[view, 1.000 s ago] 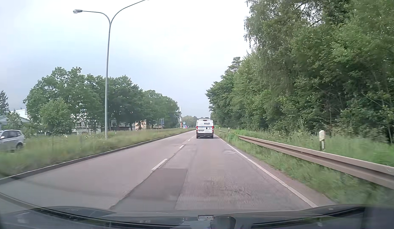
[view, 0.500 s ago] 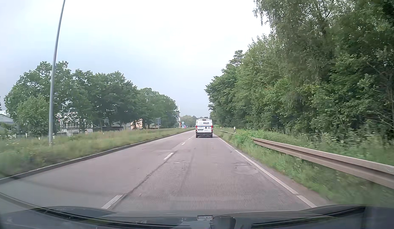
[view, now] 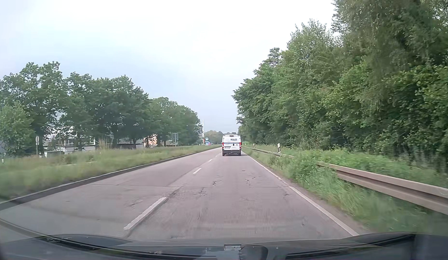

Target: Follow the waypoints while adhering to traffic rules and regulations

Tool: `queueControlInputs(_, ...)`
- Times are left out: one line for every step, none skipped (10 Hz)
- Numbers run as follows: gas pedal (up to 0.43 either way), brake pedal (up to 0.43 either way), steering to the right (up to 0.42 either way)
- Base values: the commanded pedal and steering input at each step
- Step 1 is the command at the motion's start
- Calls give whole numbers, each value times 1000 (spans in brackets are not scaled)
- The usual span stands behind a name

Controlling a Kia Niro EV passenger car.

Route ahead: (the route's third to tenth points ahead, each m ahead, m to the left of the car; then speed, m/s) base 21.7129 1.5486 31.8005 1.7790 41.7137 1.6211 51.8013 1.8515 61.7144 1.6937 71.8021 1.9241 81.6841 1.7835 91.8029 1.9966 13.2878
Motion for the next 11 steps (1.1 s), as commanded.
queueControlInputs(177, 0, -1)
queueControlInputs(177, 0, 0)
queueControlInputs(177, 0, 0)
queueControlInputs(177, 0, 0)
queueControlInputs(177, 0, -1)
queueControlInputs(177, 0, -1)
queueControlInputs(169, 0, -3)
queueControlInputs(169, 0, -3)
queueControlInputs(169, 0, -1)
queueControlInputs(169, 0, -1)
queueControlInputs(169, 0, -1)
